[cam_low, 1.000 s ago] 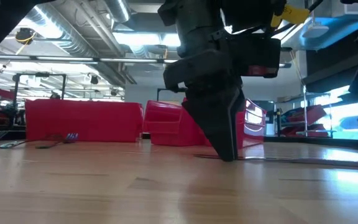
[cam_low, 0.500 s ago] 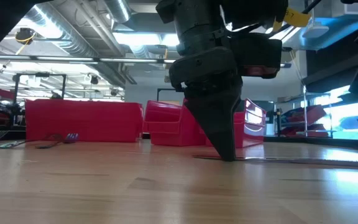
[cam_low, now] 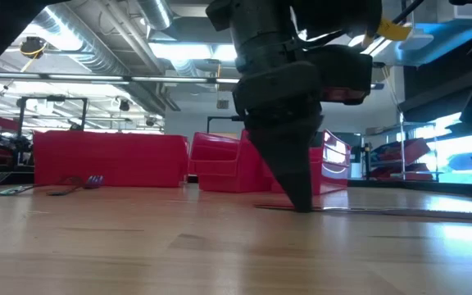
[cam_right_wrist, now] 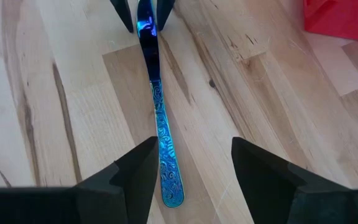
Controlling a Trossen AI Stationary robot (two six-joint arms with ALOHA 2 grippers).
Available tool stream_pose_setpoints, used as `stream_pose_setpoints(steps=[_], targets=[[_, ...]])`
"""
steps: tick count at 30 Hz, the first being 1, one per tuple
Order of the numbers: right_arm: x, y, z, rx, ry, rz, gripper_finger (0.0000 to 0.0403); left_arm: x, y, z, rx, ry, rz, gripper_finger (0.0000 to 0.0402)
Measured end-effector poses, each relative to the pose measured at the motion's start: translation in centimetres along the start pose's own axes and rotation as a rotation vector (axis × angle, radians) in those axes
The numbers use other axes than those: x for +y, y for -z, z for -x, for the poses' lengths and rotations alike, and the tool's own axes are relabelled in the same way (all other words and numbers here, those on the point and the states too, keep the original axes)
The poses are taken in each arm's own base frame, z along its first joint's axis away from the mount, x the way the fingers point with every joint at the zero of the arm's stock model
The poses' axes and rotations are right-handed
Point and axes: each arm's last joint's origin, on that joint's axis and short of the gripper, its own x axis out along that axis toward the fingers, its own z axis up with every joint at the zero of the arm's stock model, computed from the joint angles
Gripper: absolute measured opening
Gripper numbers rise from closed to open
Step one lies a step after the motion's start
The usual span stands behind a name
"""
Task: Sort silverware
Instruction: Put the blue table knife into the right red bin
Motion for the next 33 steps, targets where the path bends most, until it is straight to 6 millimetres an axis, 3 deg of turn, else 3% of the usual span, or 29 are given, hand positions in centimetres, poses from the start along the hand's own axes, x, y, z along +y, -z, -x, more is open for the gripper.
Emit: stream_pose_setpoints(steps=[7,17,28,33], targets=[[0.0,0.0,0.0,0.0,0.0,0.005,0.0188,0.13,-0.01,-0.35,-0.001,0.001,0.014,0.0171],[-0.02,-0.01,-0.01,0.0,0.002,0.029,0.0188,0.03,0.14,-0.92,0.017,0.024,-0.031,0.0173],[-0.03,-0.01,-0.01,0.0,0.002,0.032,0.0188,-0.01,0.21,-0.88,0.026,0.041,-0.085,0.0085],[-0.03,0.0,-0.01,0.0,0.003,-0.012,0.0188,-0.02,0.21,-0.88,0.026,0.042,-0.084,0.0074]])
